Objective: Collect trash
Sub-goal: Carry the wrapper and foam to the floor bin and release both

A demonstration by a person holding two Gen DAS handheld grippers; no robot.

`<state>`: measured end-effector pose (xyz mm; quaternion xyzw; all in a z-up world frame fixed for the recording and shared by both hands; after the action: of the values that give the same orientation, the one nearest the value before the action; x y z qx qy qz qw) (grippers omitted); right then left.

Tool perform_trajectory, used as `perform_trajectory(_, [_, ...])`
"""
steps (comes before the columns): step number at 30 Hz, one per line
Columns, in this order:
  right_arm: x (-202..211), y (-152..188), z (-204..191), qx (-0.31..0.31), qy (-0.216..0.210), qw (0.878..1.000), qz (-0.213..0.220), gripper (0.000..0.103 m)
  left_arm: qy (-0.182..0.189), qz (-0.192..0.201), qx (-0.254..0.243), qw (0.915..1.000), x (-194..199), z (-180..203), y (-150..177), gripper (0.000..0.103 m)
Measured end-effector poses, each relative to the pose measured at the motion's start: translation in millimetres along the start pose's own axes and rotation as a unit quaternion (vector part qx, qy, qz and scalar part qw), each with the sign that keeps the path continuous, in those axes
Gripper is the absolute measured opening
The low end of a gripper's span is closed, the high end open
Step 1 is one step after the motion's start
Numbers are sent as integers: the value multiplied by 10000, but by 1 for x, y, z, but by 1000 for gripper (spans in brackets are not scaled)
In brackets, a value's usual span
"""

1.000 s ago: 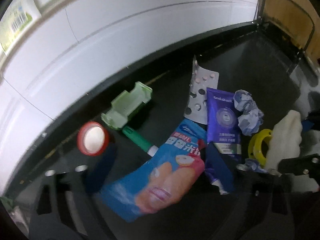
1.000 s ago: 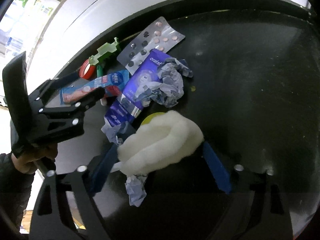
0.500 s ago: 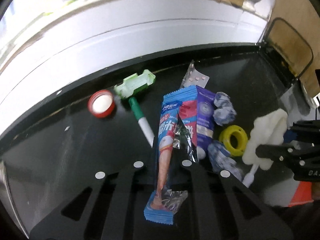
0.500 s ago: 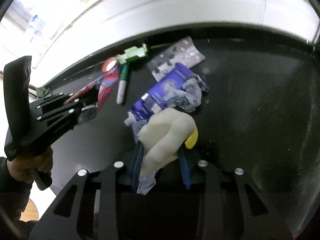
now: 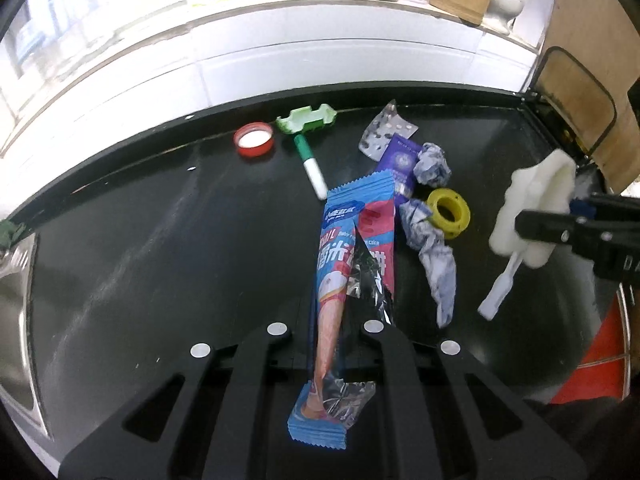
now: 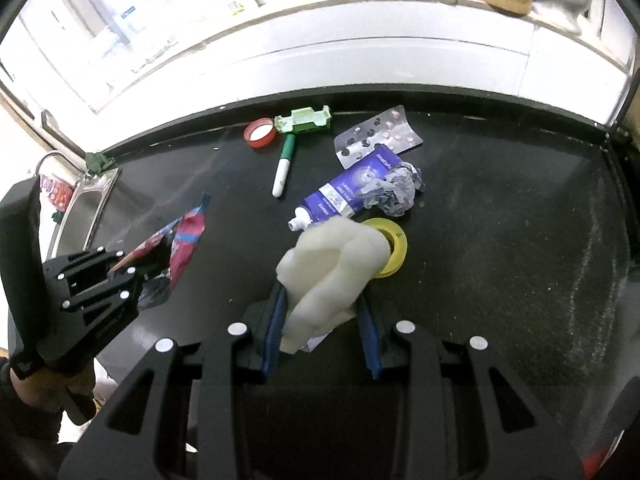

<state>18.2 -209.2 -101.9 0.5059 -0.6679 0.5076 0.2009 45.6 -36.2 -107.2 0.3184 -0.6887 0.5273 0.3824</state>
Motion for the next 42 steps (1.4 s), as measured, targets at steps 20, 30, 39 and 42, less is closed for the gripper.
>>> perform_trajectory(20, [-47,10,-182,1995,-1098,9725,-494,35,-1266,60,1972,9721,77,-138,114,7])
perform_trajectory(30, [-112,97,-353,3494,-2156,8967,-1651,35,-2127,-505,3637,9055,127,-220,277,7])
perform_trajectory(39, [-173,219,-470,4518,-2513,8084,-2815,35,-2344,-1122,5012,8254,142,-262,429,7])
perform_trajectory(42, [-188,247,-494,4755,-2465,7918,-2934,36,-2305,-1191,5249,8106,139,-271,458,7])
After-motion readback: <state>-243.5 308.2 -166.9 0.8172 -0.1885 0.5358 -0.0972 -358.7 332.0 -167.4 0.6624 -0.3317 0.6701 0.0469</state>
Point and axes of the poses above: each gripper's, at about its wrist camera, not at the fingertips, and x roughly against the way its jaws point, z to its right, y to its underside, the point moved 2 cm from there along -x, roughly the way its jaws point, and after that the axes turned 11 degrees about -y, right-handed, at the moved point
